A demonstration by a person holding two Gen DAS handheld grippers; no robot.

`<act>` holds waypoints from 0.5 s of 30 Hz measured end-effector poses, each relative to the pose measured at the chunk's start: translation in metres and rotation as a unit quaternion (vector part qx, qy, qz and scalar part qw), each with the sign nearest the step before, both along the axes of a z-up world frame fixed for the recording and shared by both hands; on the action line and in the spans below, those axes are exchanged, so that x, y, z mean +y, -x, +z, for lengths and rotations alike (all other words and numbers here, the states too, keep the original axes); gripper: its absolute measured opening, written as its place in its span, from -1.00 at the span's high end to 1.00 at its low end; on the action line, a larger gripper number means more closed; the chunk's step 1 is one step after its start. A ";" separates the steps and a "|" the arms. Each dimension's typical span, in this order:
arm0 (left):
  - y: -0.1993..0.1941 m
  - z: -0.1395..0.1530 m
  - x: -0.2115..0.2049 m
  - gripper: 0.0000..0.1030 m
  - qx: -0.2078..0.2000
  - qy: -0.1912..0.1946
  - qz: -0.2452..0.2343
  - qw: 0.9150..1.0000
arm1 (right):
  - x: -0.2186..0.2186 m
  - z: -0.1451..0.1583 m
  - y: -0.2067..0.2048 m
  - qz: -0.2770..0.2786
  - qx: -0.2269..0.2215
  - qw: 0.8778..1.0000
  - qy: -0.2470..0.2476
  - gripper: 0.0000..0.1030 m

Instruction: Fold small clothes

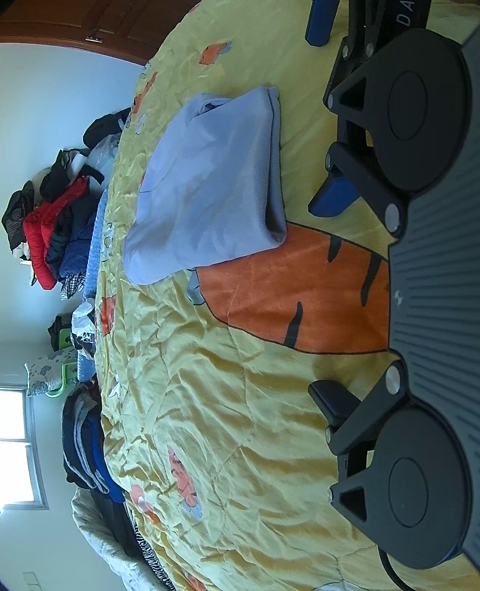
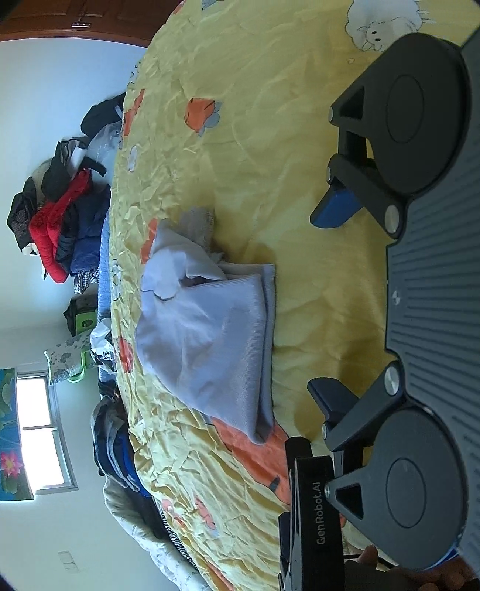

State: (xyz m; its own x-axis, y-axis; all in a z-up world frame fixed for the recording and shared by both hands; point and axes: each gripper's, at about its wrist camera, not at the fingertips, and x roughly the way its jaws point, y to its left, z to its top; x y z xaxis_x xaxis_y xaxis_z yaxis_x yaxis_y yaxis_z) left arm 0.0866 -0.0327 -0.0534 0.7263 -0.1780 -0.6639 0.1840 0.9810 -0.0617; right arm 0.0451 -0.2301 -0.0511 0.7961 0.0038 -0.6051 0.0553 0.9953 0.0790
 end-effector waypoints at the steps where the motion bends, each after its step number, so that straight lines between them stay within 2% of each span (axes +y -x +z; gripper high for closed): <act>1: 0.001 0.000 0.001 -0.87 0.001 0.001 -0.001 1.000 | 0.001 0.000 0.002 -0.001 0.000 1.000 0.002 -0.78; 8: 0.012 0.007 0.006 -0.87 0.013 -0.013 -0.009 1.000 | 0.003 0.001 0.011 -0.017 0.007 1.000 0.008 -0.92; 12: 0.023 0.013 0.007 -0.87 -0.003 -0.026 -0.016 1.000 | 0.003 0.000 0.017 -0.021 0.016 1.000 0.008 -0.94; 15: 0.023 0.013 0.010 -0.87 0.003 -0.016 -0.013 1.000 | 0.004 -0.001 0.020 -0.019 0.022 1.000 0.010 -0.94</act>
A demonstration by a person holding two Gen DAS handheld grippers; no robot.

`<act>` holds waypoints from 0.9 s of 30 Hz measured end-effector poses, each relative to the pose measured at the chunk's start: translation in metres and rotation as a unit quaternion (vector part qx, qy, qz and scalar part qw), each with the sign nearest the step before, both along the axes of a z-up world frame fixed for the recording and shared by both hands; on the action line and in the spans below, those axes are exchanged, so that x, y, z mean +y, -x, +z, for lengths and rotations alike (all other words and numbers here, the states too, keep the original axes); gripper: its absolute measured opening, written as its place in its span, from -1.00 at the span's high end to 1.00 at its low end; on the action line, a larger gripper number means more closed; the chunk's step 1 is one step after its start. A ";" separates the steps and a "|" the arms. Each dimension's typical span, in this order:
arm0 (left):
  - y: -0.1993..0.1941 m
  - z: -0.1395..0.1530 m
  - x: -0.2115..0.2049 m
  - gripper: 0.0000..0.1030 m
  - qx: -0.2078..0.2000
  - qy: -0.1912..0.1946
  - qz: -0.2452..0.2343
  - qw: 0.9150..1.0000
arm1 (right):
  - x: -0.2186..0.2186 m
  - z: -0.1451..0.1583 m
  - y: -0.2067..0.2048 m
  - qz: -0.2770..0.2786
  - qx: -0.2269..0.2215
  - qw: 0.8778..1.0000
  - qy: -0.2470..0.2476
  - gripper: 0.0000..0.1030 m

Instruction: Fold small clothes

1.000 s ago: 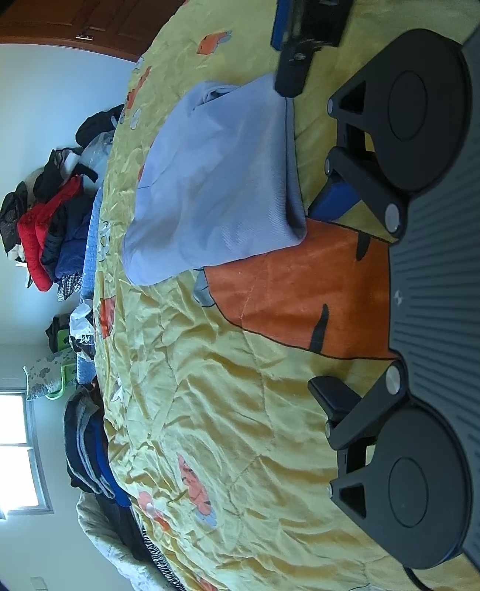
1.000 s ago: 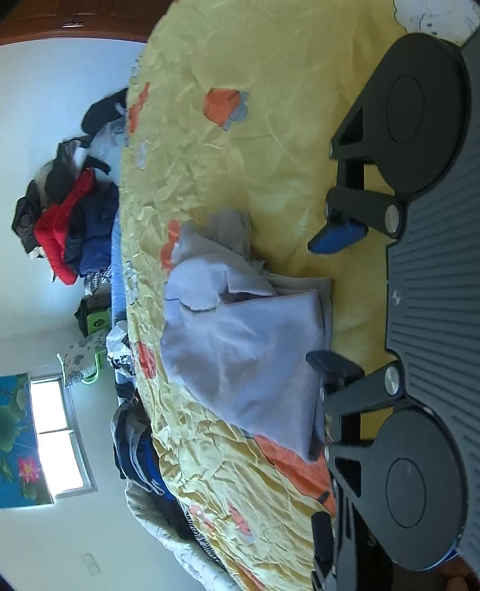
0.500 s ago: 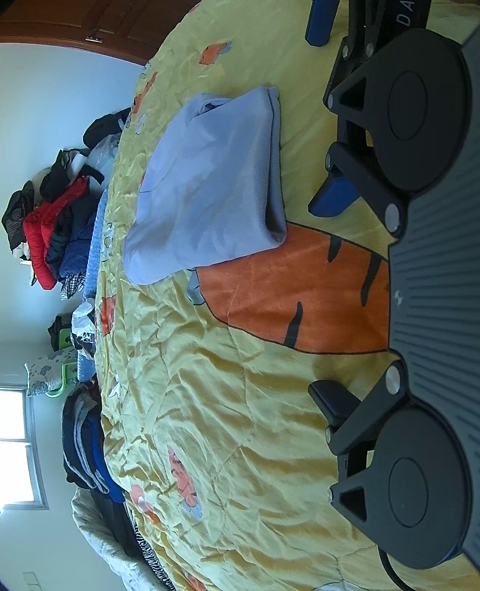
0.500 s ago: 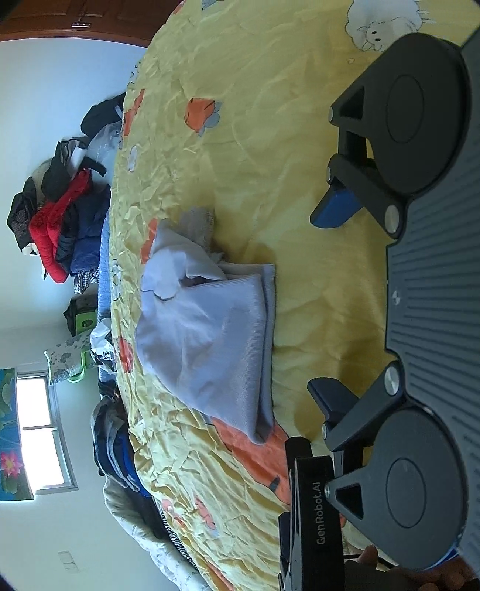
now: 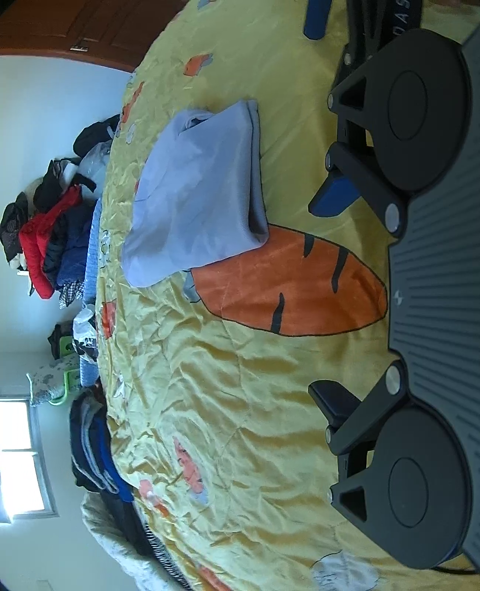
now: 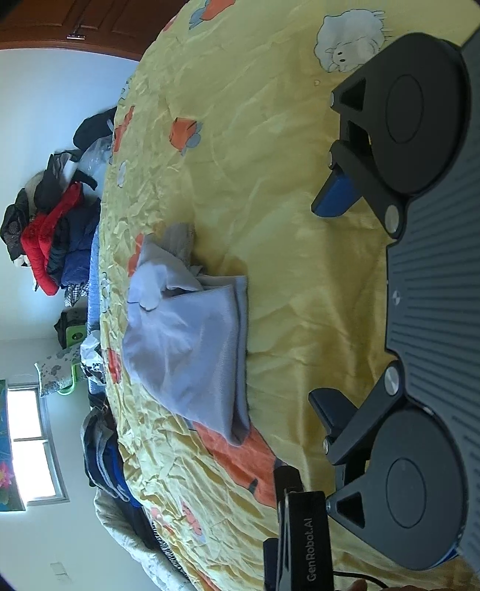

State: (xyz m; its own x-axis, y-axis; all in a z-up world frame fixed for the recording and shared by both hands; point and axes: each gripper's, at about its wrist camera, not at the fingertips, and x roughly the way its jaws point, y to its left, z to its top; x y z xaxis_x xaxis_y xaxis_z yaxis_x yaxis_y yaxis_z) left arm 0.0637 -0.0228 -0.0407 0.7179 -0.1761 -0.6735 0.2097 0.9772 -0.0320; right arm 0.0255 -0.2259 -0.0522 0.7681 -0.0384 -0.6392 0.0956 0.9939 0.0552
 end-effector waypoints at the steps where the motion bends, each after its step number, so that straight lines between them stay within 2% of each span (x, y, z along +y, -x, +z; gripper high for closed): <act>1: 0.000 -0.001 0.001 -0.87 0.001 0.006 0.002 1.000 | 0.001 0.000 0.001 0.000 0.001 1.000 0.000 -0.94; 6: -0.003 -0.006 0.011 -0.87 0.016 0.037 0.014 0.999 | 0.005 0.000 0.005 0.007 -0.002 1.000 0.012 -0.95; 9: -0.002 -0.009 0.018 -0.87 0.010 0.045 0.022 0.999 | 0.004 0.001 0.006 0.005 -0.004 1.000 0.017 -0.95; 17: -0.001 -0.015 0.012 -0.87 -0.004 -0.015 0.031 0.999 | -0.012 -0.002 0.001 -0.016 -0.011 1.000 0.022 -0.95; 27: 0.005 -0.021 0.003 -0.96 -0.029 -0.022 0.037 0.999 | -0.009 -0.008 -0.006 -0.010 -0.013 1.000 0.023 -0.95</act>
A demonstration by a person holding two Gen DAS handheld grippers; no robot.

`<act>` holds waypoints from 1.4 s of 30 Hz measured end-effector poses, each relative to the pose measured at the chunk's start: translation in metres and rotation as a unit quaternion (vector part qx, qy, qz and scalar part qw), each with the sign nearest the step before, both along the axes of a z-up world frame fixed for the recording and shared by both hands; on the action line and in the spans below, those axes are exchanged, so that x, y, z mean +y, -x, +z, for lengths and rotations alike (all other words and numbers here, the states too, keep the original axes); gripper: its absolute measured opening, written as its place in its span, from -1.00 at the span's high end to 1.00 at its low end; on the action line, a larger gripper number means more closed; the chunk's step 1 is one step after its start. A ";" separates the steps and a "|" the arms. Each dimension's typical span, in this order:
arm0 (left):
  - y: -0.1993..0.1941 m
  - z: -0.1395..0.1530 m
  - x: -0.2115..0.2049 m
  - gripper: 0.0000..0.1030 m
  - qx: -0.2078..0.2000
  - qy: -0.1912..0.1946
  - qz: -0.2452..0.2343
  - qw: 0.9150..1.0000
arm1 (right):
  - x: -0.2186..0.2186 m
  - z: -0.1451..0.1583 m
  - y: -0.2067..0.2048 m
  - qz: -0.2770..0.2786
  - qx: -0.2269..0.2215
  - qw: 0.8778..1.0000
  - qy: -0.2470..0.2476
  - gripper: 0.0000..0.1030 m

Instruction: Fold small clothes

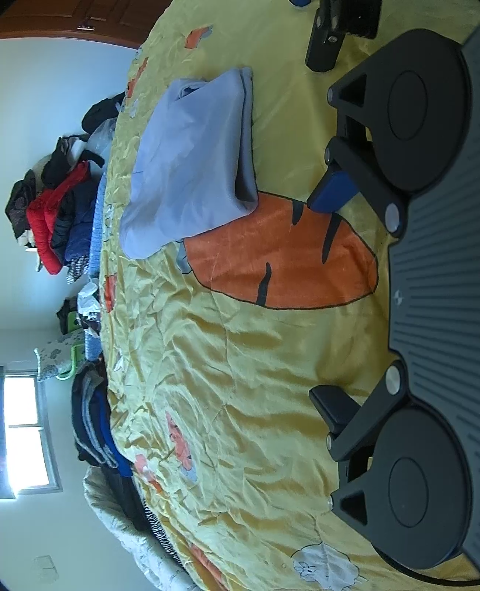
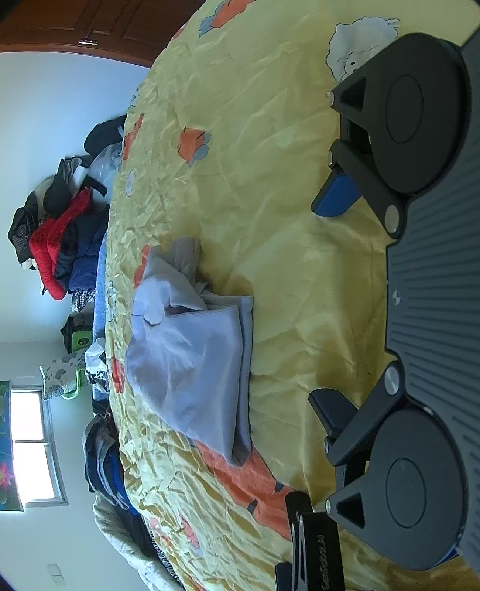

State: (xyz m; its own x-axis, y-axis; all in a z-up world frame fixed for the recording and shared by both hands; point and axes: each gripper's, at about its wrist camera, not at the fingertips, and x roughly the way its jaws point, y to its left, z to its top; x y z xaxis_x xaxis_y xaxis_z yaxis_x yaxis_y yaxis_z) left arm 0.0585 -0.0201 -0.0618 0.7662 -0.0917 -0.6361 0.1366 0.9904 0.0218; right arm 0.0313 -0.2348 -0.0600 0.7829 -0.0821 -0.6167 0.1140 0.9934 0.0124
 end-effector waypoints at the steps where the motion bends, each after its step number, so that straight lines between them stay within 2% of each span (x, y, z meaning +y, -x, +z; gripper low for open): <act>1: 0.002 -0.001 0.000 -0.96 -0.005 0.000 0.001 1.000 | -0.001 -0.001 -0.001 -0.003 0.002 1.000 -0.001 -0.96; 42: 0.002 -0.004 0.002 -1.00 -0.005 0.011 0.009 1.000 | 0.002 -0.011 -0.002 0.000 -0.005 1.000 0.011 -0.99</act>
